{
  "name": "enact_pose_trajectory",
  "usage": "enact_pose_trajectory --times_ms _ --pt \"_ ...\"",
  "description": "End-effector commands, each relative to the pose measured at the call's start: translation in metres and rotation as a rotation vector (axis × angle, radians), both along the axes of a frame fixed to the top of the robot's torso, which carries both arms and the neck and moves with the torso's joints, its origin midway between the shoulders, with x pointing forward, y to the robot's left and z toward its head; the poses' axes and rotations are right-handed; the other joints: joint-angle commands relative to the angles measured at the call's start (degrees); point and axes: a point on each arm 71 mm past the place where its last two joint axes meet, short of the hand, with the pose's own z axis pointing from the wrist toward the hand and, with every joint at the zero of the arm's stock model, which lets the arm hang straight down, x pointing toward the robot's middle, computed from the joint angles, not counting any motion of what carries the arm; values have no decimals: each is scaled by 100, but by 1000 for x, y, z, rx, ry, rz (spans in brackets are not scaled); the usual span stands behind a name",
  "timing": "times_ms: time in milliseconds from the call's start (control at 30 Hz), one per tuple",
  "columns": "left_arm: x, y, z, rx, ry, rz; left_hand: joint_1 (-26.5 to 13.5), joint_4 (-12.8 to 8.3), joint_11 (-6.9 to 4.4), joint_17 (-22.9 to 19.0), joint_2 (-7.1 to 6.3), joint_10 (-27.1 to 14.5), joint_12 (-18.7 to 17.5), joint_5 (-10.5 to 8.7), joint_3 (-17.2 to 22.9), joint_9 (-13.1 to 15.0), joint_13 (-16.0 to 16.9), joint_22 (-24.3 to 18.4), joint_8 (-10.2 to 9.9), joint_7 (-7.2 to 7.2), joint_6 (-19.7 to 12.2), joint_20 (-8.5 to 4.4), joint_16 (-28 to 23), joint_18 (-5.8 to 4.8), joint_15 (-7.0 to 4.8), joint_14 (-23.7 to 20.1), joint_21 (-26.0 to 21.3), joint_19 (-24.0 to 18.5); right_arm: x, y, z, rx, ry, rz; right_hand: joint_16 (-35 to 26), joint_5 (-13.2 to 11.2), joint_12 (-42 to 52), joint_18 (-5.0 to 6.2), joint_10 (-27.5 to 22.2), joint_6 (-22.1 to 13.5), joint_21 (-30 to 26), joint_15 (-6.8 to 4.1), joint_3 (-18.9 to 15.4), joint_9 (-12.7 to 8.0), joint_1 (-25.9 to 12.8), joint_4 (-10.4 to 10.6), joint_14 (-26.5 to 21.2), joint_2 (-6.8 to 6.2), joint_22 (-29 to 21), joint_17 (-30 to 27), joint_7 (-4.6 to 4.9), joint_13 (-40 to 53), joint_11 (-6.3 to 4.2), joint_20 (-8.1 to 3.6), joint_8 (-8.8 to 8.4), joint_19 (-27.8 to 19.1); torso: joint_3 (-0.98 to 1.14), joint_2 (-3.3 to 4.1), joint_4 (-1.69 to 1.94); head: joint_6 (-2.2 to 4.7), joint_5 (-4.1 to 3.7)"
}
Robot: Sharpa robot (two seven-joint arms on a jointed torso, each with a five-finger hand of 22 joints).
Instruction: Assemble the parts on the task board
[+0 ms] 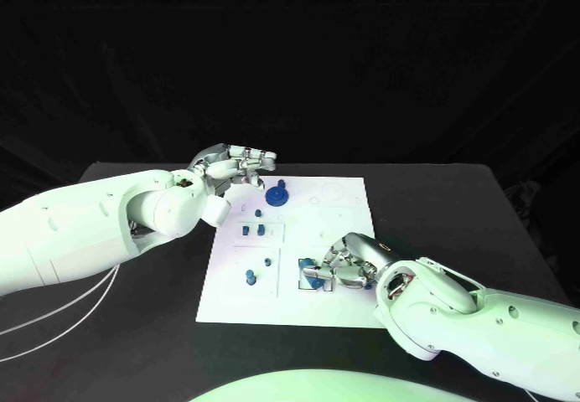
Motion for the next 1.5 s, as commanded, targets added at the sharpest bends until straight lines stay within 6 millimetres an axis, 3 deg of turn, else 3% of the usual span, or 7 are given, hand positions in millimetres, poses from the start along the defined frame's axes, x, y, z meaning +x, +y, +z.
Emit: enact_pose_trajectory --times_ms 33,133,233,1133,1367,1500 --pt "-1 -2 1 -11 -1 -18 -2 -23 11 -8 37 -42 25 -5 -18 -9 6 -8 27 -11 -24 6 -25 78 0 -19 -25 30 -3 0 3 14 -23 16 -22 211 42 -43 23 -3 9 13 75 25 79 -16 387 97 1398 499 -15 59 -19 17 17 443 0 -1 5 -9 1" --pt "-1 -1 1 -10 -1 -17 -2 -23 11 -8 37 -42 25 -5 -18 -9 6 -8 27 -11 -24 6 -25 78 0 -19 -25 30 -7 -2 5 16 -13 32 -7 447 116 -52 75 17 52 2 116 49 229 -31 394 195 1410 526 -31 130 -33 9 37 461 2 2 4 -12 17" --pt "-1 0 1 -9 -1 -14 -2 -23 11 -8 37 -42 25 -5 -18 -9 6 -8 27 -11 -24 6 -25 78 0 -19 -25 30 -10 -4 5 12 0 45 6 535 190 -59 123 42 84 -6 115 63 259 -21 399 260 1419 549 -43 197 -44 3 53 474 1 -1 -1 -18 34" --pt "-1 -1 1 -10 -1 -16 -2 -23 11 -8 37 -42 25 -5 -18 -9 6 -8 27 -11 -24 6 -25 78 0 -19 -25 30 -11 7 0 25 29 104 6 704 183 -56 127 38 69 -15 84 82 324 -42 399 382 1415 550 -51 208 -53 -8 49 468 -1 2 -4 5 2" --pt "-1 0 1 -9 0 -14 -2 -23 11 -8 37 -42 25 -5 -18 -9 6 -8 27 -11 -24 6 -25 78 0 -19 -25 30 -10 2 -1 4 27 100 12 740 207 -60 149 39 91 -34 229 106 949 -295 401 449 1421 563 -74 249 -77 -22 49 476 4 4 4 1 9" --pt "-1 0 1 -9 0 -15 -1 -22 13 -13 46 -49 31 -4 -21 -11 7 -13 29 -9 -25 6 -25 77 2 -21 -32 34 -10 1 -1 -8 24 98 25 377 234 -65 170 55 116 -54 414 116 1321 -467 406 557 1428 586 -100 282 -100 -41 52 486 1 2 0 -8 8"
